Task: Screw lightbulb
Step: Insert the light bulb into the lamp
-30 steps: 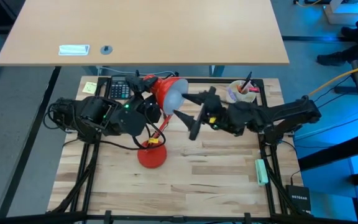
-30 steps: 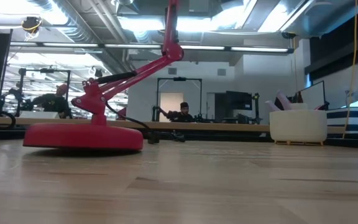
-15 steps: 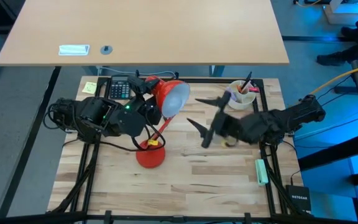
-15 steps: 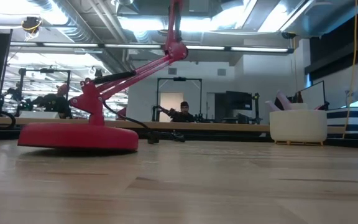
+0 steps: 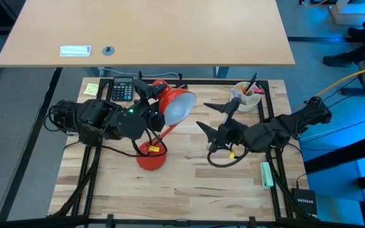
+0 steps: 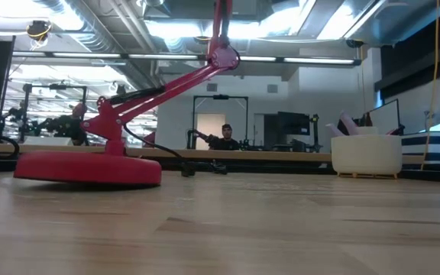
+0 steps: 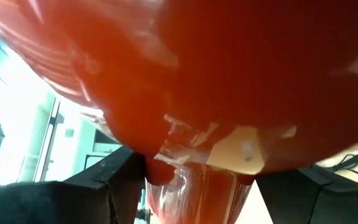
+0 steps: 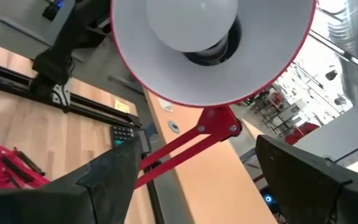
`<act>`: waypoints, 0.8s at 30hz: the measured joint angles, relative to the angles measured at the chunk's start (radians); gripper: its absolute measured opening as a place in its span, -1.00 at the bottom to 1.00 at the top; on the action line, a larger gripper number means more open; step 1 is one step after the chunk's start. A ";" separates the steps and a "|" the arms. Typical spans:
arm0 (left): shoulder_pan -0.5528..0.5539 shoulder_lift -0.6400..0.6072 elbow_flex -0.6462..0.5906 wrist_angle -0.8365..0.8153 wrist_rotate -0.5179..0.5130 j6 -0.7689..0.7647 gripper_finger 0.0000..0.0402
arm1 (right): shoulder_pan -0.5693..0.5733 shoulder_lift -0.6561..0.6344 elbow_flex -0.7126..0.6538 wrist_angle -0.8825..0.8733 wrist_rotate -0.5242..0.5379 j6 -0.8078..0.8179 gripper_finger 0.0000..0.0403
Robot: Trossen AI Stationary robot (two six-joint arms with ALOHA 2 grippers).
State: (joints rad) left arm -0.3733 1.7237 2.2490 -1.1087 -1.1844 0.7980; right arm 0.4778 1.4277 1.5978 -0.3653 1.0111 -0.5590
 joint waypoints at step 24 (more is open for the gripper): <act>0.033 0.027 0.000 0.021 -0.058 -0.067 0.25 | 0.000 0.117 0.043 0.492 0.009 -0.834 0.60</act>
State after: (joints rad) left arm -0.3401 1.7502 2.2490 -1.0878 -1.2427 0.7313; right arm 0.4774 1.5445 1.6408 0.1270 1.0203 -1.3934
